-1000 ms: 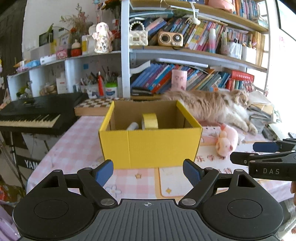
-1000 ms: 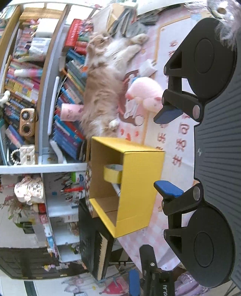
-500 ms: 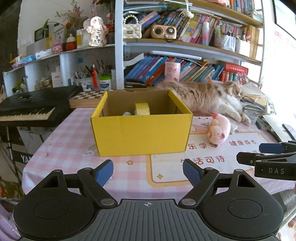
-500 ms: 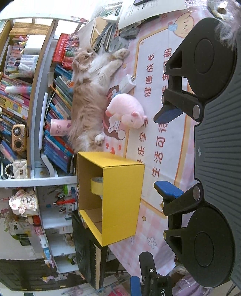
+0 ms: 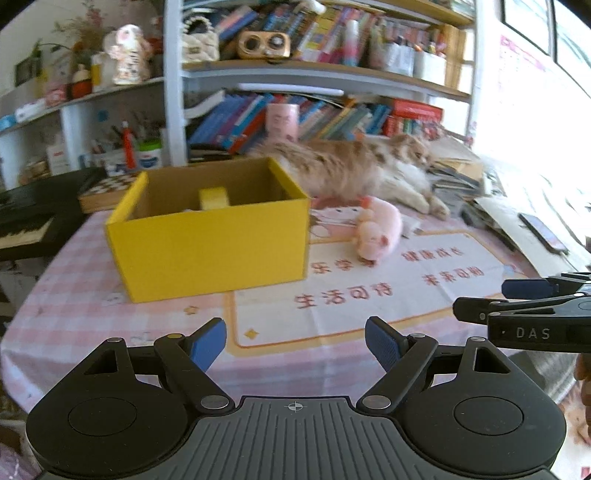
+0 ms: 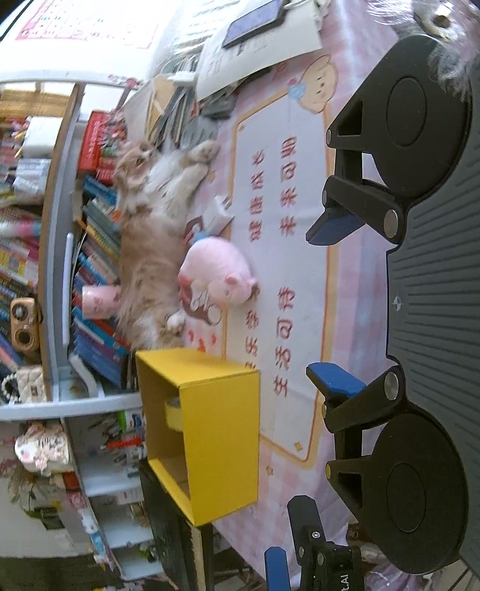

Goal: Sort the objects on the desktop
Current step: 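Lift both open tools out of the box and back toward the pink pig, then grasp the pink plush pig with the left tool while the right tool grasps the white charger block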

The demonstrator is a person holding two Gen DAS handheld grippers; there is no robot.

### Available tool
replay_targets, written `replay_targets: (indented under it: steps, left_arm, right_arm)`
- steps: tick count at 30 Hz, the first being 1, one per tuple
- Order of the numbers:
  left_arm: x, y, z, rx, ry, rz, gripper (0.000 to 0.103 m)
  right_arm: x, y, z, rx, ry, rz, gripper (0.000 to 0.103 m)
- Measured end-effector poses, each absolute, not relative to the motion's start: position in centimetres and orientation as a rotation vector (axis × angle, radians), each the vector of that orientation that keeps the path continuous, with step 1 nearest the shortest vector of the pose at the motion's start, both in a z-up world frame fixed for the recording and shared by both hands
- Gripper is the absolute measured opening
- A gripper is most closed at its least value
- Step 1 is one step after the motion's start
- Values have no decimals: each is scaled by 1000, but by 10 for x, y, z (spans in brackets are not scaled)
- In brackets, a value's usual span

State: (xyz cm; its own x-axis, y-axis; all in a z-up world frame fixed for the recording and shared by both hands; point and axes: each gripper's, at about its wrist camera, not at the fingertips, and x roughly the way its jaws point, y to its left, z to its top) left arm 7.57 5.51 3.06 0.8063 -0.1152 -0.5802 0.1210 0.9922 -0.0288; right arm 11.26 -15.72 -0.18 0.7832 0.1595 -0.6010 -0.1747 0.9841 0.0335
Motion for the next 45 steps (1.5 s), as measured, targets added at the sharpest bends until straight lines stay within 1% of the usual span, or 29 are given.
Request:
replay_targets:
  steps: [8, 17, 34, 45]
  left_arm:
    - [101, 26, 29, 40, 624, -201, 85]
    - [135, -11, 30, 56, 632, -231, 85]
    - [213, -82, 13, 81, 687, -184, 85]
    - [269, -100, -4, 85, 714, -82, 85]
  right_arm:
    - [120, -178, -6, -3, 663, 113, 69]
    - [149, -214, -7, -3, 681, 86, 70]
    - [239, -272, -19, -32, 730, 173, 70]
    - [314, -292, -37, -94, 749, 273, 70]
